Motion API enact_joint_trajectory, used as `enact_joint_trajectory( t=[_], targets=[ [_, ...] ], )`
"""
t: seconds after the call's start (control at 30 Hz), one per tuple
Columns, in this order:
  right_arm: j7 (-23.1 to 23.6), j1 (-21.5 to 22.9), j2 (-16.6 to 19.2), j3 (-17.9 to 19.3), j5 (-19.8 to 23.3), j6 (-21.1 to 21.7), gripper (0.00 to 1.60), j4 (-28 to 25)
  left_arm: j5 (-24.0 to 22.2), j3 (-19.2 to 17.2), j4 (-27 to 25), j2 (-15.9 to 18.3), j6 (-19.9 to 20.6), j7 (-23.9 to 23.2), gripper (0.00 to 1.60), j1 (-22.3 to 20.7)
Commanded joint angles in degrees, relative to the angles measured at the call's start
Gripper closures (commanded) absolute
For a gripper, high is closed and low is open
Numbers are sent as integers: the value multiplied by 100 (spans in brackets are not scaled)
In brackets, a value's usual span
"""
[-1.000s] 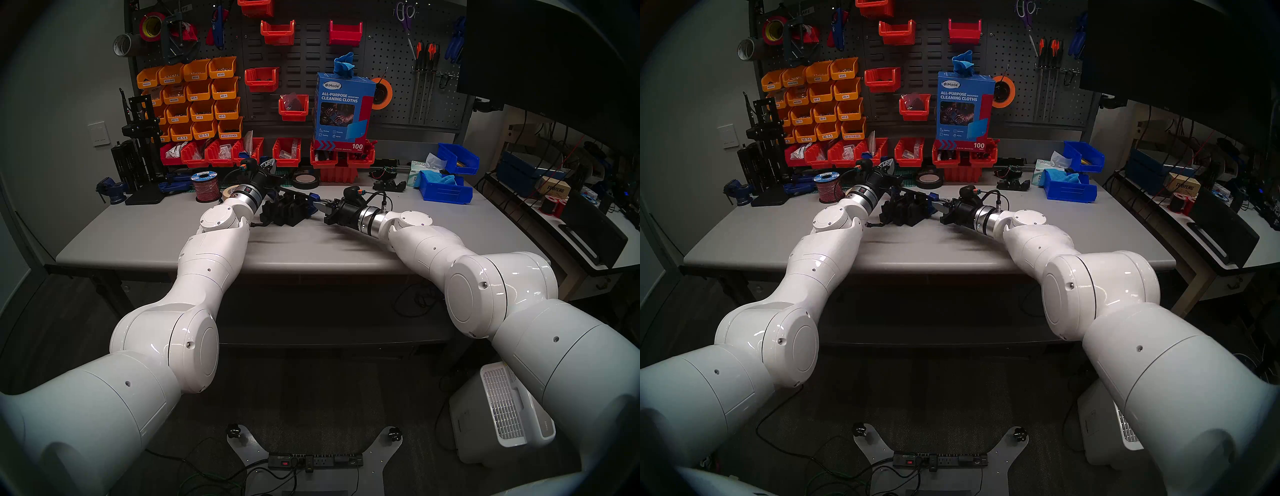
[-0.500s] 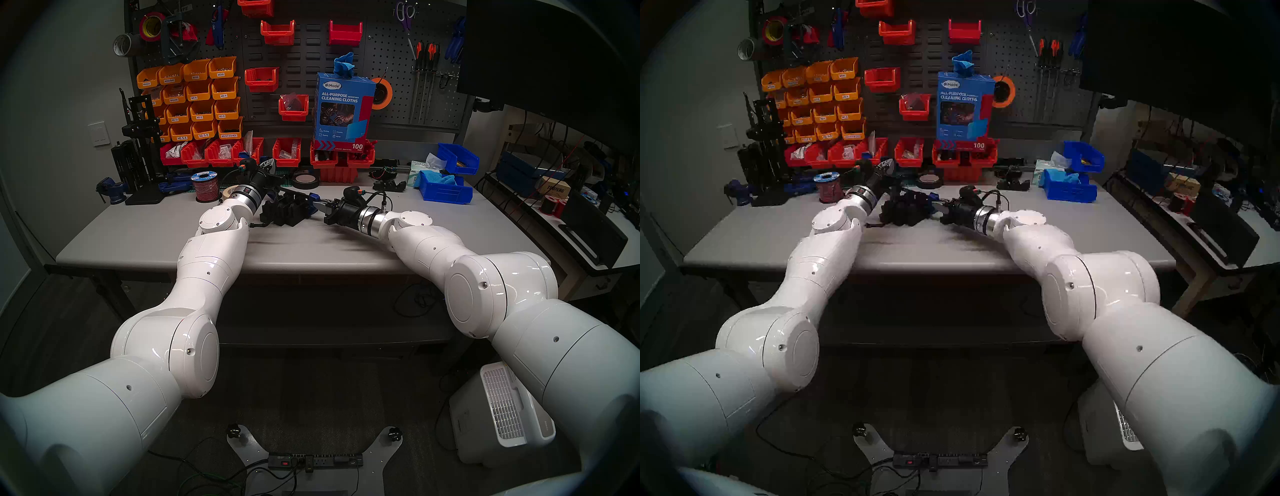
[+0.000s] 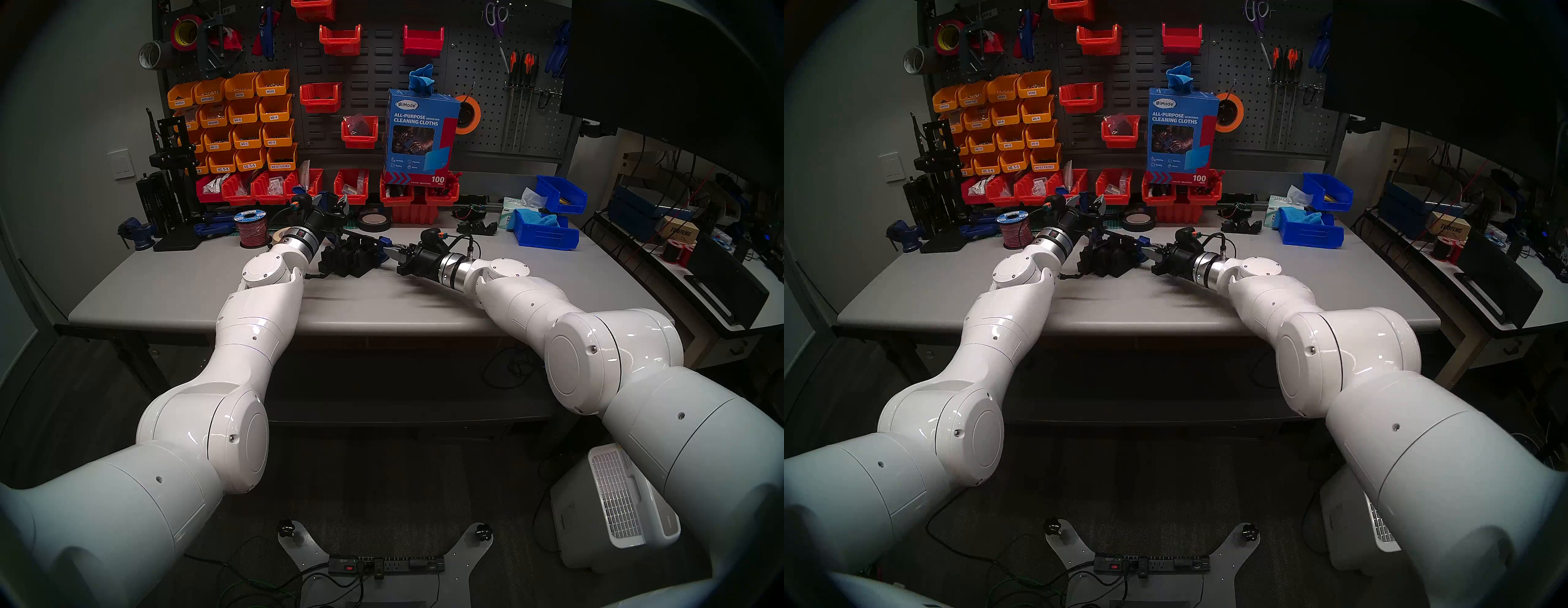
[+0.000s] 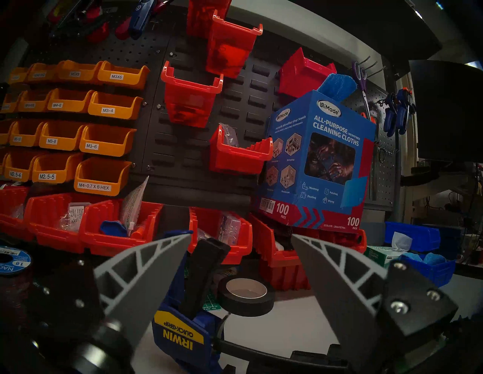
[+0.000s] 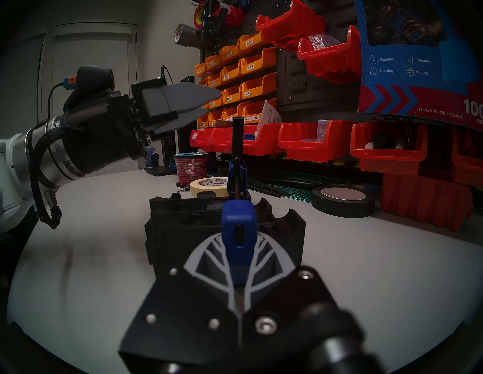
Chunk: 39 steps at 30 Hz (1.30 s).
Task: Clamp the two 3D printed pieces together with the clamp
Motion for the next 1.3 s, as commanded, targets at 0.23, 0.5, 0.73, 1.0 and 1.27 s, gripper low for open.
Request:
enact_joint_trajectory(
  t=[0.23, 0.5, 0.73, 1.0, 1.27],
  targets=[
    [13, 254, -27, 15, 15, -17, 160, -174, -26, -88, -822, 23, -131, 109, 85, -143],
    [11, 252, -27, 15, 16, -19, 160, -171, -45, -160, -1217, 46, -199, 164, 76, -72],
    [11, 252, -27, 15, 16, -19, 160, -172, 14, -224, -1692, 127, -232, 278, 63, 195],
    [11, 253, -27, 15, 15, -18, 160, -173, 43, -380, -2188, 221, -144, 527, 58, 717],
    [12, 254, -27, 15, 15, -17, 160, -174, 100, -484, -2646, 226, -80, 720, 0, 1206]
  ],
)
